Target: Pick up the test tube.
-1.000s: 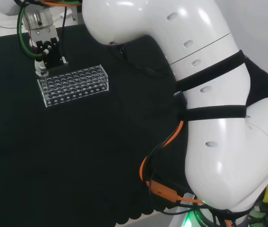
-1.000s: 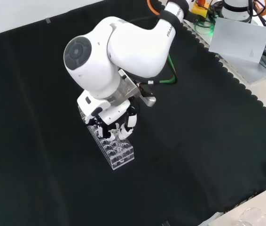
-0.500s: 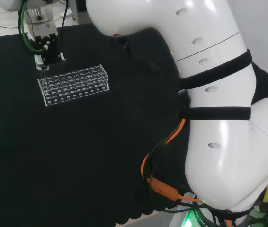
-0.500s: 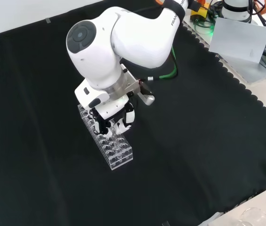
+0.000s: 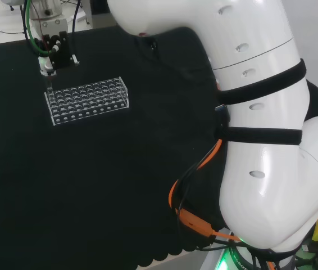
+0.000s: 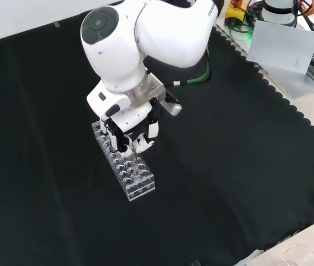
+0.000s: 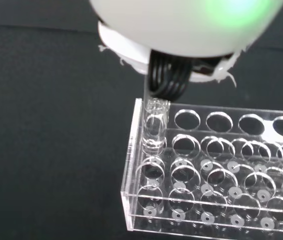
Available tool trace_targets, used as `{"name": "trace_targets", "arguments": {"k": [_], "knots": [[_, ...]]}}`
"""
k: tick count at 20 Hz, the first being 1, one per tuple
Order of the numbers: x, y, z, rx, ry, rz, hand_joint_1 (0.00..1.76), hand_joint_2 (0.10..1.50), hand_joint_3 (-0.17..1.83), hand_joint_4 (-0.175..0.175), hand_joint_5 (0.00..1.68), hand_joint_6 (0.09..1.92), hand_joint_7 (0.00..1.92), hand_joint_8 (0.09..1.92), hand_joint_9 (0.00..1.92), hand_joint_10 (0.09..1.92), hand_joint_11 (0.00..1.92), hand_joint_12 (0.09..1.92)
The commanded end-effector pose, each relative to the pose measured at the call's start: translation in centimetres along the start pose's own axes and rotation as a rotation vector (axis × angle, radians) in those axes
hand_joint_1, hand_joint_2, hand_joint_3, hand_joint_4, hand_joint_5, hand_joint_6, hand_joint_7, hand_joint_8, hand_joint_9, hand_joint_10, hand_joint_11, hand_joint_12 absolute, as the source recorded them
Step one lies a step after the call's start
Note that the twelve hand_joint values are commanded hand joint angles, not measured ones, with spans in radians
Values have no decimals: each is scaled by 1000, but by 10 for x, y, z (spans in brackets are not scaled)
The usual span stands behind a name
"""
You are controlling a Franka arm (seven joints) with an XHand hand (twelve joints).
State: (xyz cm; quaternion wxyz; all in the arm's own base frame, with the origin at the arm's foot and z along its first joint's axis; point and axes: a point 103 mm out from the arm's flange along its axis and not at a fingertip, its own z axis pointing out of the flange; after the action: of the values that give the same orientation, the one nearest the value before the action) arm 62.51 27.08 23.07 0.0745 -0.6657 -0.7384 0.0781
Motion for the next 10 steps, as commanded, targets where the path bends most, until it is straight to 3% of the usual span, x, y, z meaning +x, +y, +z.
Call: {"name": "trace_targets", "arguments": {"k": [1, 10], "knots": [[-7, -13, -21, -15, 20, -57, 1346, 437, 924, -175, 1447, 440, 1515, 408, 1562, 835, 1222, 1162], [-30, -46, -67, -43, 90, -106, 1346, 433, 928, -175, 1451, 435, 1520, 403, 1566, 833, 1222, 1164]]}}
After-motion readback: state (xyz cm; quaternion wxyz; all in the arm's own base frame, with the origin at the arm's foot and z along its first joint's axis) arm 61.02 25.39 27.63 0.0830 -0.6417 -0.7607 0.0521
